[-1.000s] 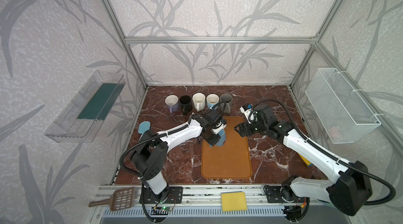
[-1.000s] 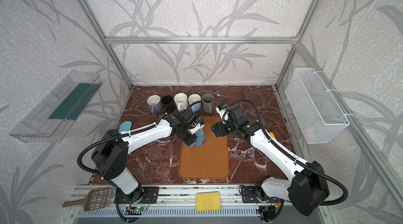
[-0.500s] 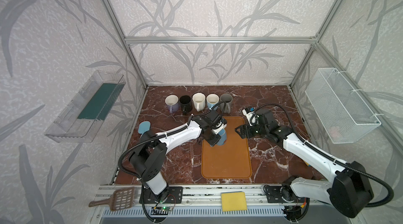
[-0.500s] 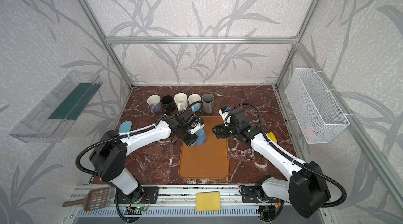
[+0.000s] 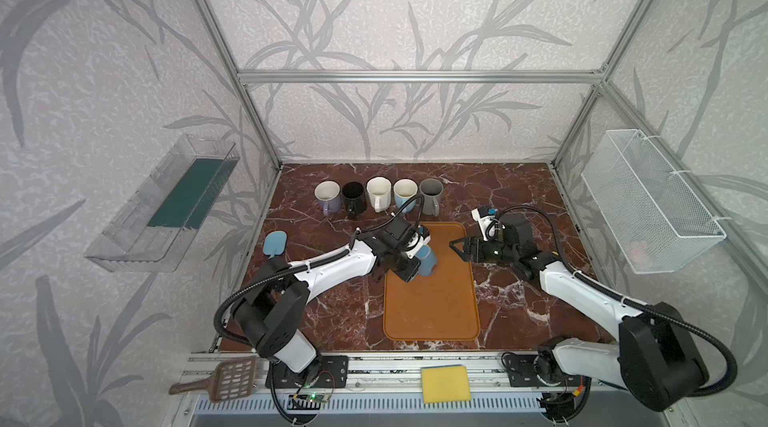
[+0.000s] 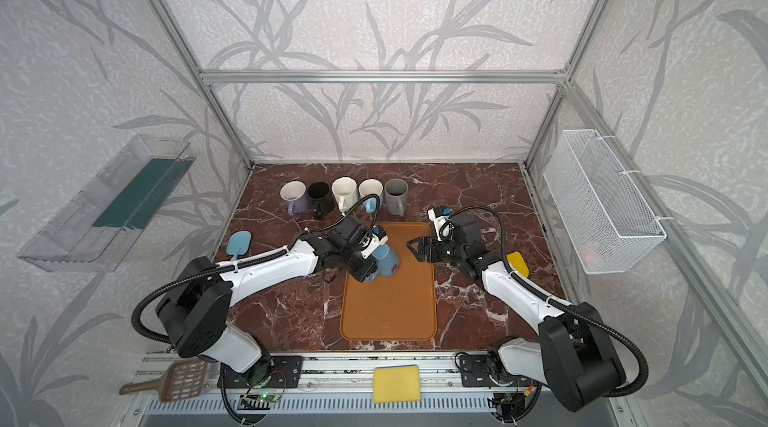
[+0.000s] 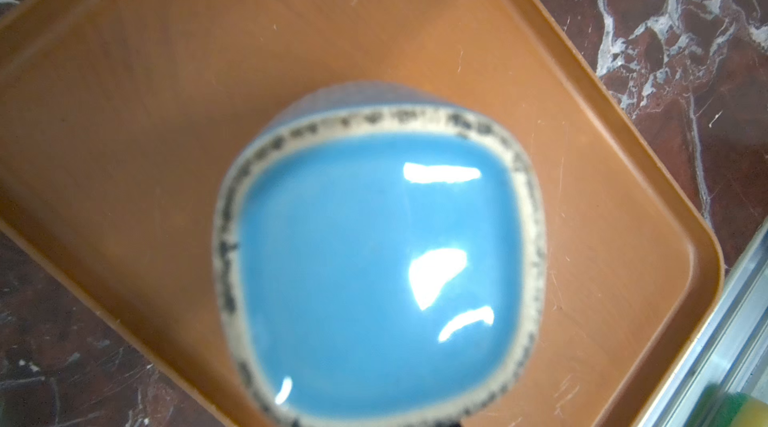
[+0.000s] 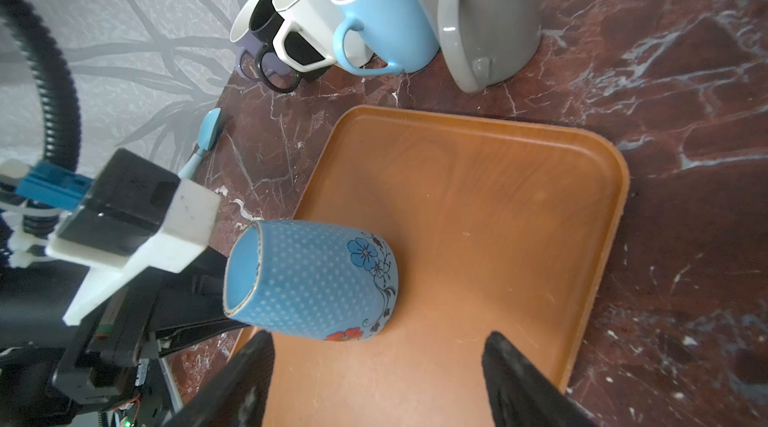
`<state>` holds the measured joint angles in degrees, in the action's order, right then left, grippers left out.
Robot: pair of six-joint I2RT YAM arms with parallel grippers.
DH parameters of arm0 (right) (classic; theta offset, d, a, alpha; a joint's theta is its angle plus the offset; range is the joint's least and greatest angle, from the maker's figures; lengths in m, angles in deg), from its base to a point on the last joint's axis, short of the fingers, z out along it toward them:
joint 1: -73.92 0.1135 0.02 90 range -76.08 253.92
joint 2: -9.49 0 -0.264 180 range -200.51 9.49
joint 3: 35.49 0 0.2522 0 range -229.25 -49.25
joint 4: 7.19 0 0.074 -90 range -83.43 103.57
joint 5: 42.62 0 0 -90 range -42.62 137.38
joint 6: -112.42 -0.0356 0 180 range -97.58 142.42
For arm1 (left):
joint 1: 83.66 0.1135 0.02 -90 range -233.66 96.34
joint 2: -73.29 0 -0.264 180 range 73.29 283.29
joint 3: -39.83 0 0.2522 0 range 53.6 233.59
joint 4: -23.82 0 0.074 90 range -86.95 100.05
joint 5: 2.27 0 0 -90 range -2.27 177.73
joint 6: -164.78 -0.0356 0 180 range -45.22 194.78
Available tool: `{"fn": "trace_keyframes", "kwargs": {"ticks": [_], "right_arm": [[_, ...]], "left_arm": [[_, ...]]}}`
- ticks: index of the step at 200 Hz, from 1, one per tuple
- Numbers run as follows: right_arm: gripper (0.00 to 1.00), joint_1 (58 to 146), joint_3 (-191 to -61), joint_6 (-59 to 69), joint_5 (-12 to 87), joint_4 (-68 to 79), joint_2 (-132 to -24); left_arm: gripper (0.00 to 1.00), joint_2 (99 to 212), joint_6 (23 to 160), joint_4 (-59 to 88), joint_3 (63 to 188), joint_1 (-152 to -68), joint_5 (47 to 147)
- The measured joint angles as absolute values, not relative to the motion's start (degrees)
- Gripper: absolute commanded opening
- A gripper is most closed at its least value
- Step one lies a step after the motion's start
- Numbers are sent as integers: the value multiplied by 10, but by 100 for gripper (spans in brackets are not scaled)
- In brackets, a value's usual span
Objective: Turn the mug right side up
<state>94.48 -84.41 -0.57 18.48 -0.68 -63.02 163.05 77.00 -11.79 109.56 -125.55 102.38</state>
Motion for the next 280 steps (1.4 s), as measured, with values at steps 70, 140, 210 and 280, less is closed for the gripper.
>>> {"fn": "trace_keyframes", "kwargs": {"ticks": [70,140,210,280], "right_arm": [[78,936,-814,-54,128,-105,-655],[78,937,-780,-114,78,-232,-688],[76,999,-774,-208,63,-410,-777],[72,1011,-776,-324,52,-633,-885]], "left_arm": [[0,1568,817,-40,1042,-1225,1034],[0,1507,900,76,992,-1183,1062],[0,1460,962,174,976,-1161,1119],[0,1457,1004,228,954,-1154,1164]]}}
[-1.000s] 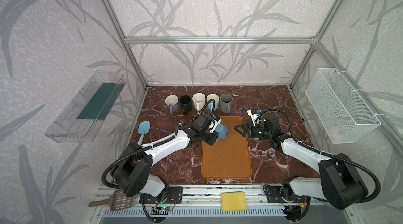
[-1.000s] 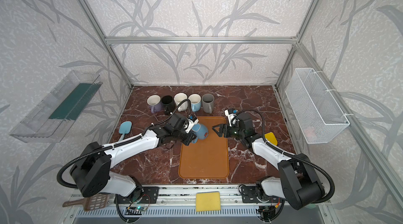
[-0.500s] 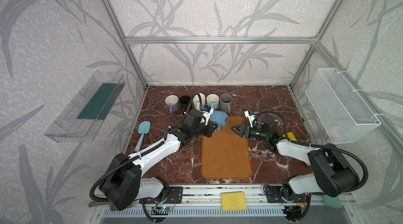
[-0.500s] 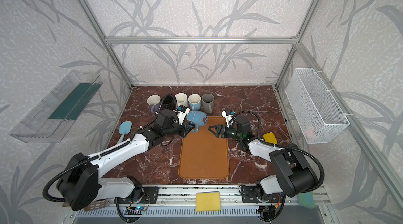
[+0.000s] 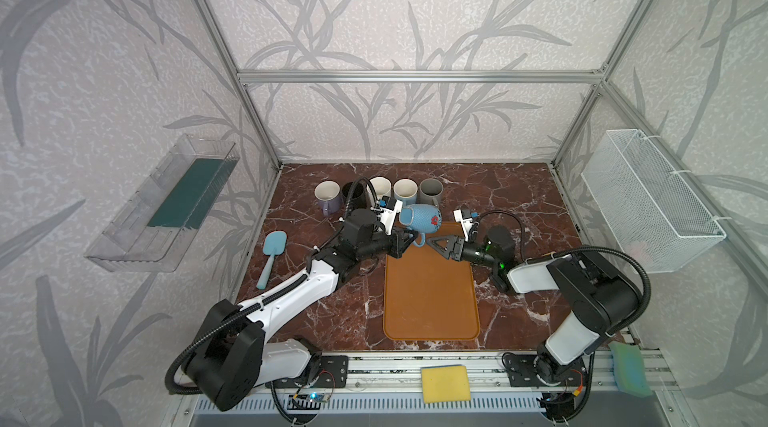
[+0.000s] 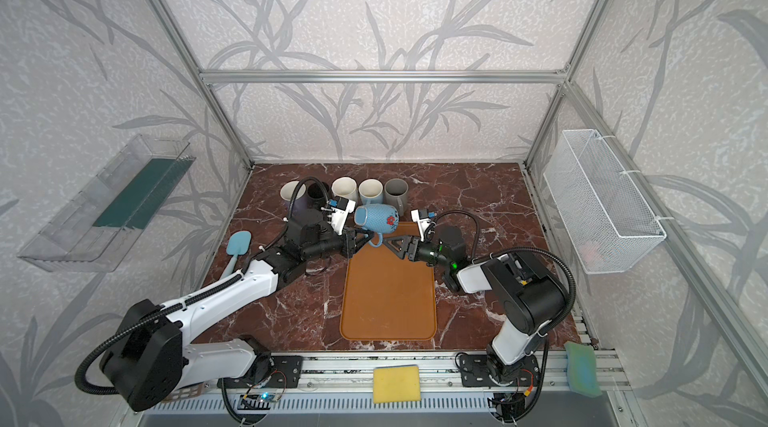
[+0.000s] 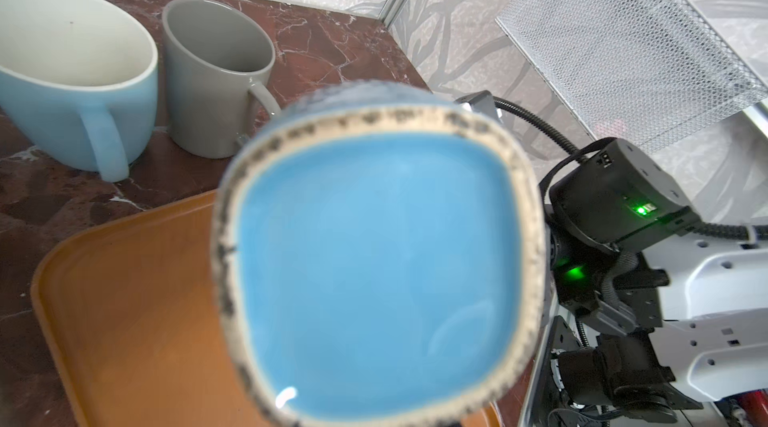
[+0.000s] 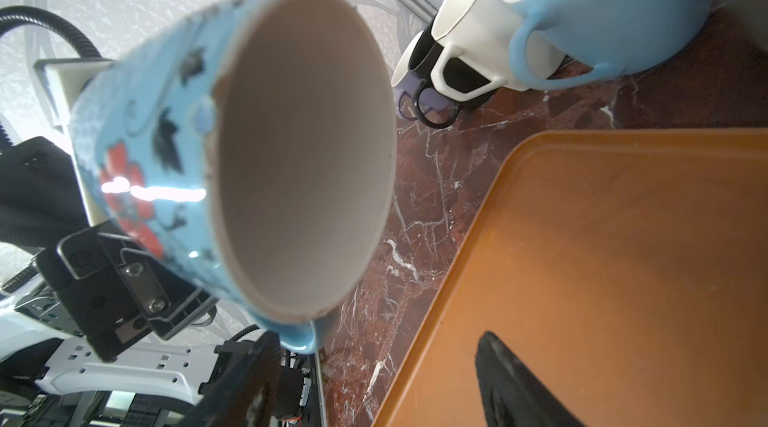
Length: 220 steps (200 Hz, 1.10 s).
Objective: Turn the mug right side up
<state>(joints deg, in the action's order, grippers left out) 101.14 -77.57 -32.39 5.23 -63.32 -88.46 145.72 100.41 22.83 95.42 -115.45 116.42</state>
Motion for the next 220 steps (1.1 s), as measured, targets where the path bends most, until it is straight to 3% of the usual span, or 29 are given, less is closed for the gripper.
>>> {"fn": "trace_keyframes", "kwargs": {"ticks": [57,220], "right_arm": [[71,1021,-782,-357,48,-699,-900],[59,1021,-829,-393,40,-713,-852]], "left_arm": [[0,1457,1032,273,949,-1149,1187],[0,1458,1124,425,917,-1129,1264]]}}
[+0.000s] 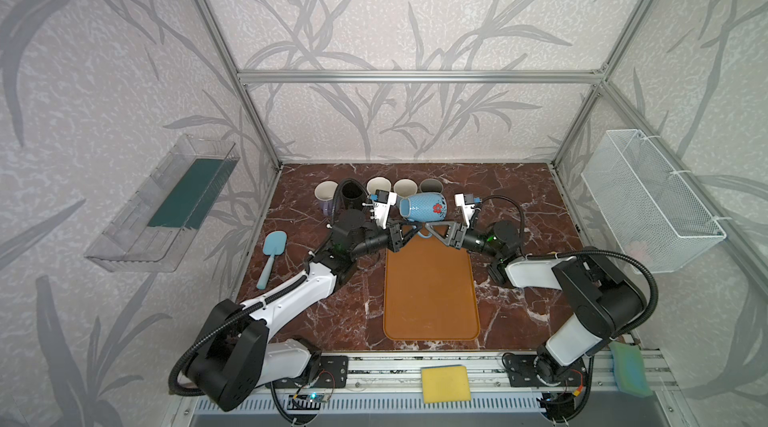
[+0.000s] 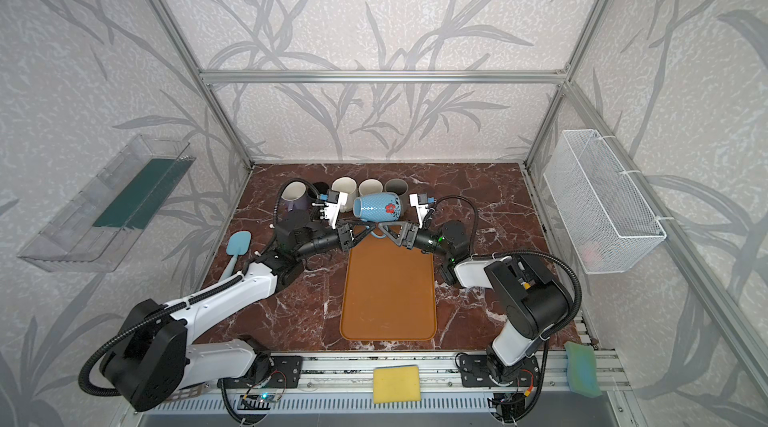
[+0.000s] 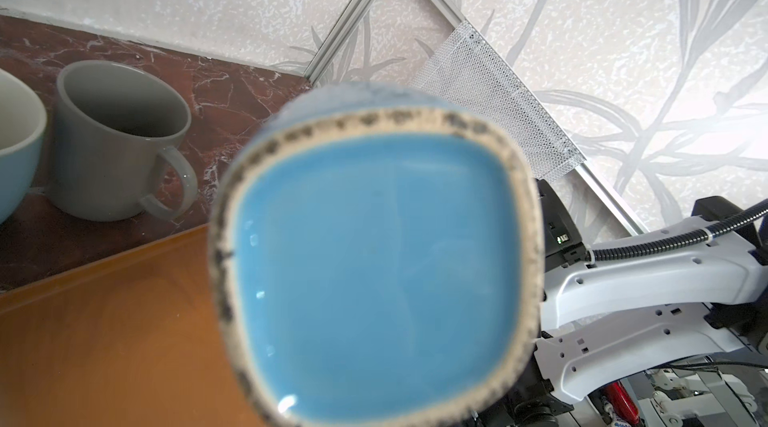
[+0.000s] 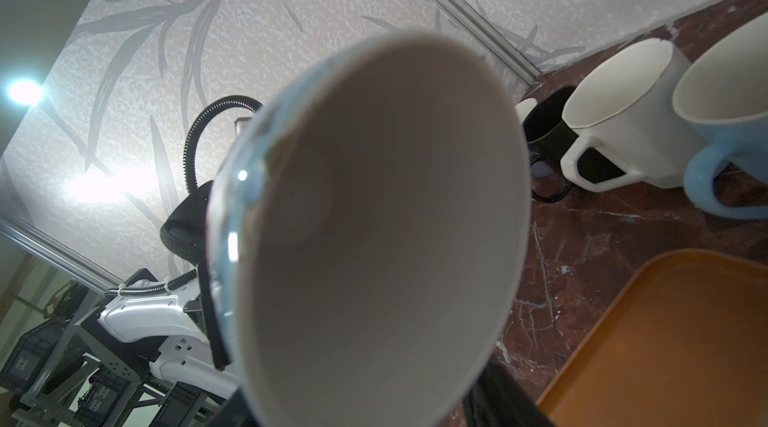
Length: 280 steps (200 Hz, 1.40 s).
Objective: Turn the mug right side up
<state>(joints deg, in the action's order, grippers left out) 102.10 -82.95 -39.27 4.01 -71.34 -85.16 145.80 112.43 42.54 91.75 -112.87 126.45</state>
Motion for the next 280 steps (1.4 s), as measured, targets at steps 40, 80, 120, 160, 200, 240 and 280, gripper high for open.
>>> {"fn": "trace_keyframes", "kwargs": {"ticks": [40,80,120,160,200,240,280], "right_arm": [[47,1021,-833,-401,38,-712,-841],[38,1022,-833,-410,38,-711,-823],[25,1021,-833,-414,40,-708,-815],[17,1021,-833,-407,35,-707,-814],[25,1021,-833,-413,34,-706,-814],[0,1021,-833,-410,30,-701,-813],[0,1020,-833,-408,32,-696,-812]], "left_arm": [[0,1465,1140,465,913,-1128,1279],[0,1472,1156,502,910,-1125,1284],[0,1475,1169,530,909,-1125,1296],[0,1475,1190,544,909,-1124,1302],[0,1486,1194,555,909,-1123,1313],[0,1498,1213,574,909,-1118,1327],[0,1513,1224,597,909,-1116,1336]]}}
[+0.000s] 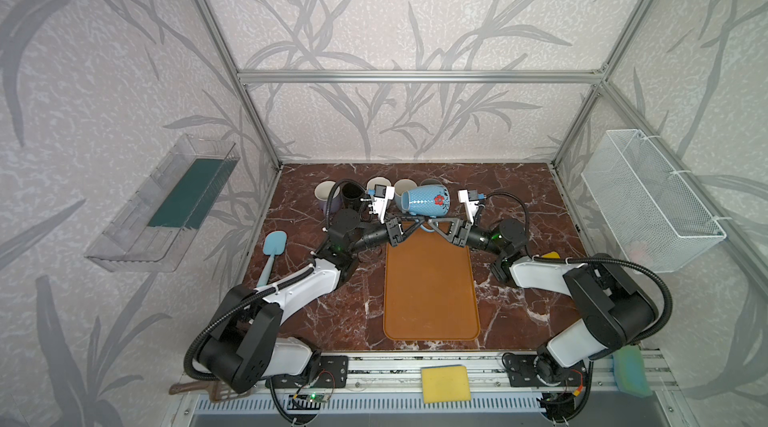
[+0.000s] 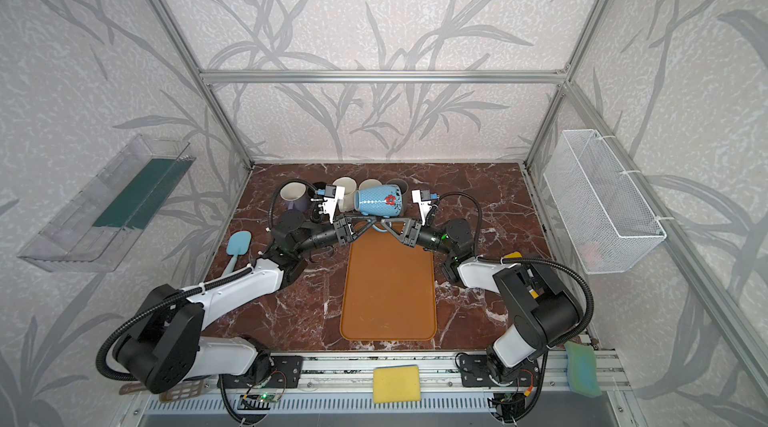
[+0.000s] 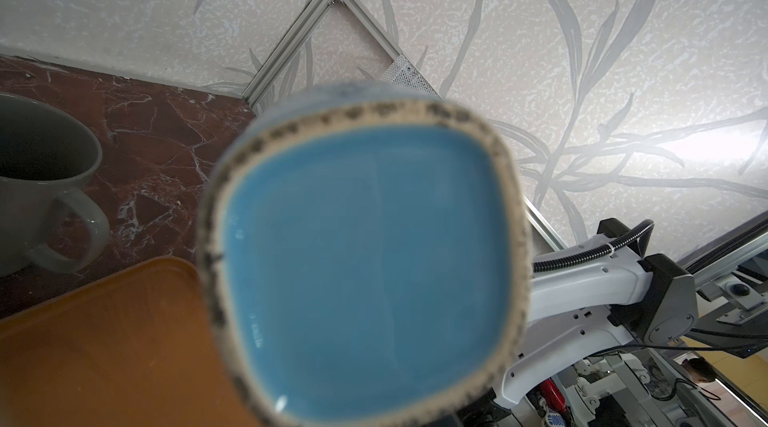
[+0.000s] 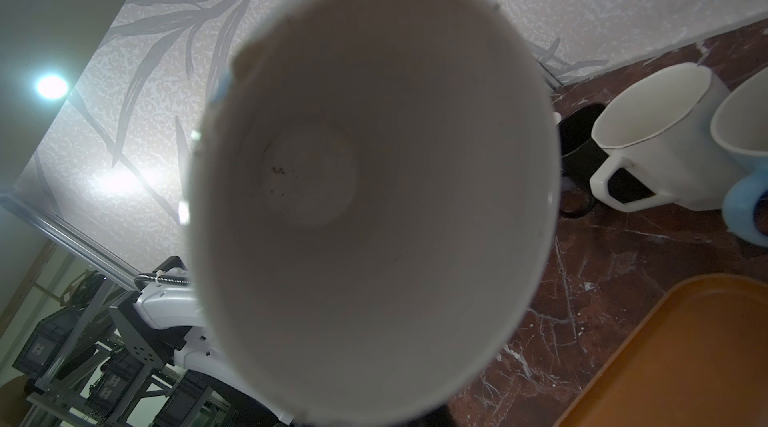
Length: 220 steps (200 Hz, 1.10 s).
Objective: Turn the mug right side up
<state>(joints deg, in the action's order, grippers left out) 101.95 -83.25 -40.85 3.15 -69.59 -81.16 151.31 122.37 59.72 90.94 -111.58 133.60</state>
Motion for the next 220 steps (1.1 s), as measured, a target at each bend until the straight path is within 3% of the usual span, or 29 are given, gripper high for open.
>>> {"fn": "trace_keyframes", "kwargs": {"ticks": [20,85,130,147,187,220], "right_arm": [[0,1020,-832,-400,34,-681,-804],[0,1037,-831,-308,75,-546,-724],[0,1068,-832,-216,122,-425,-659],[0,1075,-833,-190,133,-393,-644],[0,1079,-833,-144,141,-370,-639],[0,1080,-833,-144,142,-369,-639]], "left_arm": [[0,1514,1224,597,909,-1116,1335],[22,1497,1211,545,923,-1117,1334],[26,1494,1189,500,925,-1121,1332],[25,1494,1184,487,925,-1123,1333],[6,1493,1204,475,926,-1124,1339],[0,1490,1203,467,926,-1124,1339]]}}
